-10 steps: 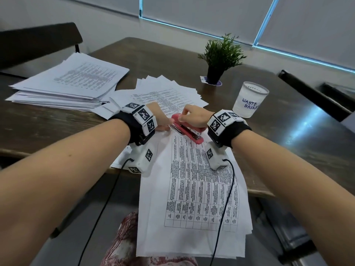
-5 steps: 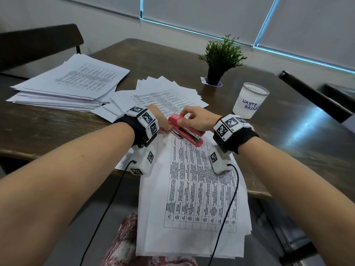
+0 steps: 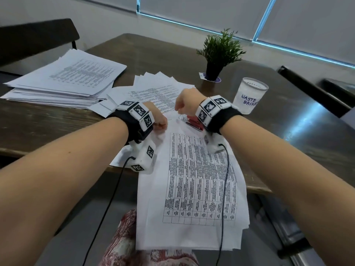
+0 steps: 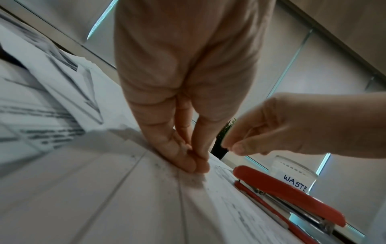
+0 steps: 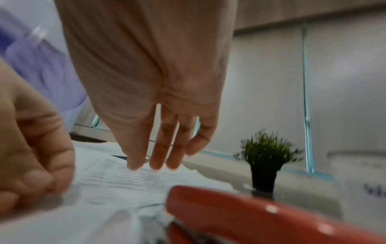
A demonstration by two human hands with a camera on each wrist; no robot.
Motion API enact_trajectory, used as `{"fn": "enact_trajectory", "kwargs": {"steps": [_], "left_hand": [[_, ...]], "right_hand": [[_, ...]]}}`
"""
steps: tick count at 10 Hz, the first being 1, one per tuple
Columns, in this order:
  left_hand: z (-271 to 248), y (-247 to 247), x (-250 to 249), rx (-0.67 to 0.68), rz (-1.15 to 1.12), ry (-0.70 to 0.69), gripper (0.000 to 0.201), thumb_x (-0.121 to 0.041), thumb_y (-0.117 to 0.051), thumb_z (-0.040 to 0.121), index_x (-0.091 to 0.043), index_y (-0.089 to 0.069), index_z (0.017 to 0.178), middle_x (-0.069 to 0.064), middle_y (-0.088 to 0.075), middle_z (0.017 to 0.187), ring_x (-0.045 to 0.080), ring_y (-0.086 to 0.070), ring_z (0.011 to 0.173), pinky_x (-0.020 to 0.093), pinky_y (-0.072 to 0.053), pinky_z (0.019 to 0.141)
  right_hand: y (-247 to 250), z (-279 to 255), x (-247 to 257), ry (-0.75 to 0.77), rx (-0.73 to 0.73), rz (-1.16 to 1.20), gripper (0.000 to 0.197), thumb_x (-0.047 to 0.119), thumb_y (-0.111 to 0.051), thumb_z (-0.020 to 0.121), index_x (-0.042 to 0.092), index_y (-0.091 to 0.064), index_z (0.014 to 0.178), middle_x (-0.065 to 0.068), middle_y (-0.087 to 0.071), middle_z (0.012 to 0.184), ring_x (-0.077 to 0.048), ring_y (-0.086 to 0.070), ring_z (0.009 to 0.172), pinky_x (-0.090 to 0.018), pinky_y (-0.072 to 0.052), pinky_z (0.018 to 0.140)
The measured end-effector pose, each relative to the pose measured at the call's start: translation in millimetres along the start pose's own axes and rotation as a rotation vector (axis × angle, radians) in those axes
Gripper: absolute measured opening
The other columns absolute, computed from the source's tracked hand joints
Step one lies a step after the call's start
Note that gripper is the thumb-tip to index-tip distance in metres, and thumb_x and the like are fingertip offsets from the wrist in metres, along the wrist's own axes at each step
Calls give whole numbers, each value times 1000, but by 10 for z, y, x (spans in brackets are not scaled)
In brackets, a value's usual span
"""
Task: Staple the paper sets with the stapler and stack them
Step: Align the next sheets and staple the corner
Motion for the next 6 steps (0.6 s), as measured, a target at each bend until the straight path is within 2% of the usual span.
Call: {"fn": "enact_trajectory", "kwargs": {"steps": [1,2,3,4,5,6], "left_hand": [[108,25,76,-6,-6,-11,8,-4,-69,85,2,-64,82,20,-70,109,30,-67,107,41,-52,98],[84,73,101,-22,19,-8,18,-8,-70,84,7,-74,93,17,-73,100,23,-67,85,26,-49,89],[53,72,110,-1,-32,24,16,-6,-71,84,8,-73,92,15,-75,89,21,-68,88,30,-49,97],[50,73,102,9,-44,33,8,-2,-69,86,5,-69,85,8,-73,69,27,-69,102,39,-51,99],[29,66,106,25,-128,49,11,2,-66,88,8,-68,80,14,-72,69,25,-71,83,39,-50,99],[52,45,149,19,-198,60,16,7,-64,88,7,-62,72,13,-64,52,27,-65,72,40,-52,94]], "right_hand": [[-158,119,139,27,62,14,18,7,-74,81,11,-77,99,-4,-74,99,-17,-68,93,-22,-49,78],[-258,204,125,11,106,14,20,6,-78,77,11,-78,97,-7,-75,96,-19,-69,90,-22,-48,71],[-280,248,123,30,125,8,21,12,-82,74,11,-78,95,-5,-75,92,-16,-68,84,-22,-49,72],[-279,264,164,61,132,-18,22,13,-82,75,11,-78,96,-5,-75,93,-10,-61,78,-21,-45,71],[-267,269,244,102,145,-63,19,11,-79,77,8,-77,96,-8,-74,95,-11,-60,78,-22,-47,73],[-267,266,304,136,156,-110,14,7,-75,80,4,-77,94,-10,-74,94,-14,-61,77,-23,-47,71]]}}
Point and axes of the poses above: each hand's wrist, its own z-axis towards the middle knuckle, its own y-axis out of the back of the hand, x = y × z, the point moved 8 cm from there along z, towards the middle knuckle
